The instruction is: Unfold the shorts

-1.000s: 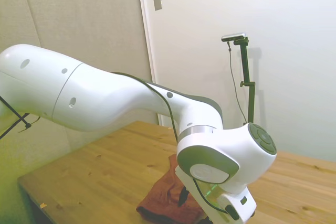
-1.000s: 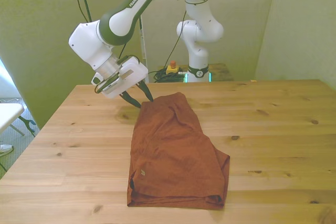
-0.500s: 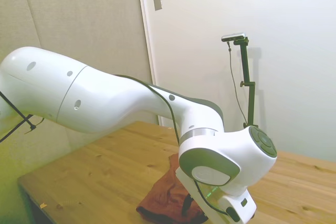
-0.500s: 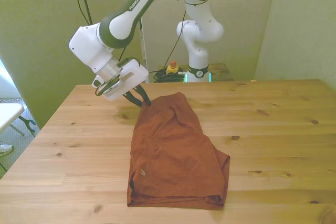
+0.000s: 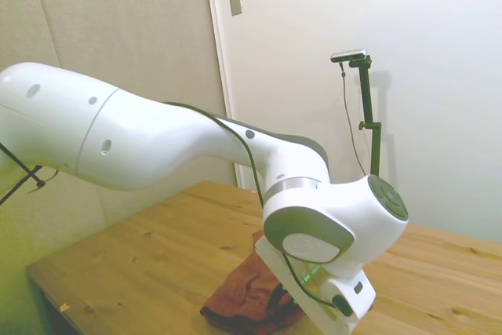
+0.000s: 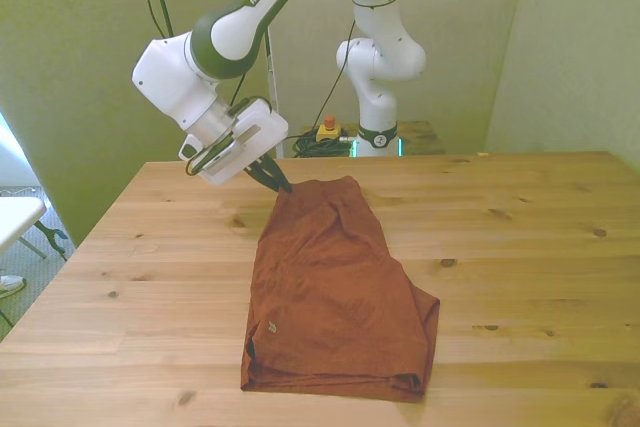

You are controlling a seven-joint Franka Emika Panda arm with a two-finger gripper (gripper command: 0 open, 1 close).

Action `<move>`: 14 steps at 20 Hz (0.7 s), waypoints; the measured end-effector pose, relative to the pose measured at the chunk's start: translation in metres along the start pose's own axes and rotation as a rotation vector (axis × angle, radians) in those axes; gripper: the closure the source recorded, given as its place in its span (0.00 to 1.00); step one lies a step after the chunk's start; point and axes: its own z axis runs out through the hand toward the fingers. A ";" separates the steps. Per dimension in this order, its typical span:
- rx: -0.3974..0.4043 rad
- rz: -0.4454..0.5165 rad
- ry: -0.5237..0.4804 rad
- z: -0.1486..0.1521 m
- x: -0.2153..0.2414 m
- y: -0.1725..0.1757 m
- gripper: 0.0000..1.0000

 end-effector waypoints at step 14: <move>-0.110 -0.317 -0.015 0.034 -0.131 -0.154 1.00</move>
